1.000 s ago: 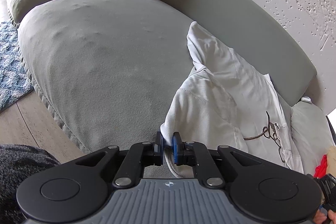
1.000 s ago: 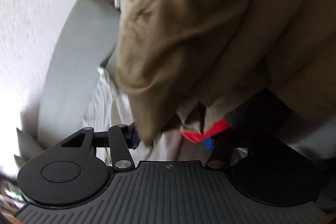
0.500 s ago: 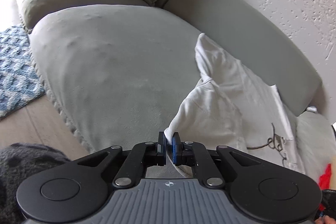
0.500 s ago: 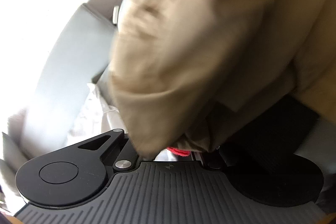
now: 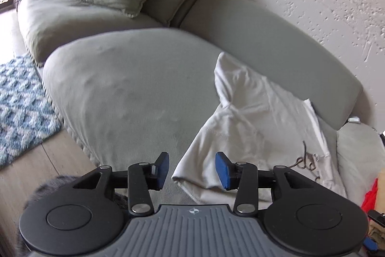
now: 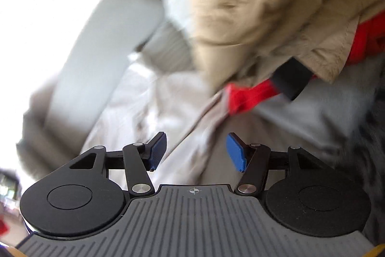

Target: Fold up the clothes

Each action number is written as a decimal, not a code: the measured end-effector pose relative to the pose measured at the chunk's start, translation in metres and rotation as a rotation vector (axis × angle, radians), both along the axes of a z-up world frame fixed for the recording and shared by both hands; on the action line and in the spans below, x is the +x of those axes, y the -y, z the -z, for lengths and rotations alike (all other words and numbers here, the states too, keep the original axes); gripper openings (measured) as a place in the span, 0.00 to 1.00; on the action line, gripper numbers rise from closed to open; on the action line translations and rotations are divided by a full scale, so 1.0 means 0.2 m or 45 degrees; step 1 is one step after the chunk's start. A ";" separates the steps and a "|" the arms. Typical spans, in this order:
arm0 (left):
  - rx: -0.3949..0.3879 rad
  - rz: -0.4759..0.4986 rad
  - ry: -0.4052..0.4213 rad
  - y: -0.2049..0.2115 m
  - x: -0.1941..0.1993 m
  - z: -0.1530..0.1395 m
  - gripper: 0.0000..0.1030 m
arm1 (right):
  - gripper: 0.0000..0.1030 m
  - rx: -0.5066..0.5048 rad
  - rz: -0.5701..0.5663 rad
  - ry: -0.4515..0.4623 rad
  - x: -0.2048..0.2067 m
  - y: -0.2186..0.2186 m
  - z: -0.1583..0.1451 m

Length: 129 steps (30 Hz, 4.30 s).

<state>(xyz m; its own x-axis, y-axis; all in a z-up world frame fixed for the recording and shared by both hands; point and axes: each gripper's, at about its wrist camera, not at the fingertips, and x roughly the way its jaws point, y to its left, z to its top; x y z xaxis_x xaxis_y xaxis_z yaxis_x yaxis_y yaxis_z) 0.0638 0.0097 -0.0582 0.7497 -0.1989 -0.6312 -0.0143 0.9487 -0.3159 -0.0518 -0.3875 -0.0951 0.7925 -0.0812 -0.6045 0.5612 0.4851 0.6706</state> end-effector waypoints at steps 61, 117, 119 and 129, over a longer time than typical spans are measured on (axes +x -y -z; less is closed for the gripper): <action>0.038 0.161 -0.165 0.50 2.26 0.39 0.65 | 0.02 -0.983 -0.276 -0.576 2.51 0.62 0.21; 0.025 0.205 -0.098 -0.10 0.20 0.01 0.05 | 0.03 -0.552 -0.325 -0.348 0.56 0.48 -0.45; 0.057 0.188 -0.138 -0.09 0.18 0.03 0.15 | 0.05 -0.578 -0.354 -0.370 0.53 0.44 -0.44; 0.120 0.279 0.087 0.04 0.08 -0.13 0.30 | 0.38 -0.652 -0.458 -0.253 0.41 0.22 -0.57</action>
<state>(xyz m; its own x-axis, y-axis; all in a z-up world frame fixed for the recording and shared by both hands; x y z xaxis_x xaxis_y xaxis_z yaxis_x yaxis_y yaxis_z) 0.0796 0.0013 -0.0323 0.7367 -0.3043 -0.6039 0.2135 0.9520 -0.2192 0.0295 -0.4316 0.0196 0.7012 -0.1479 -0.6975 0.3935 0.8960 0.2056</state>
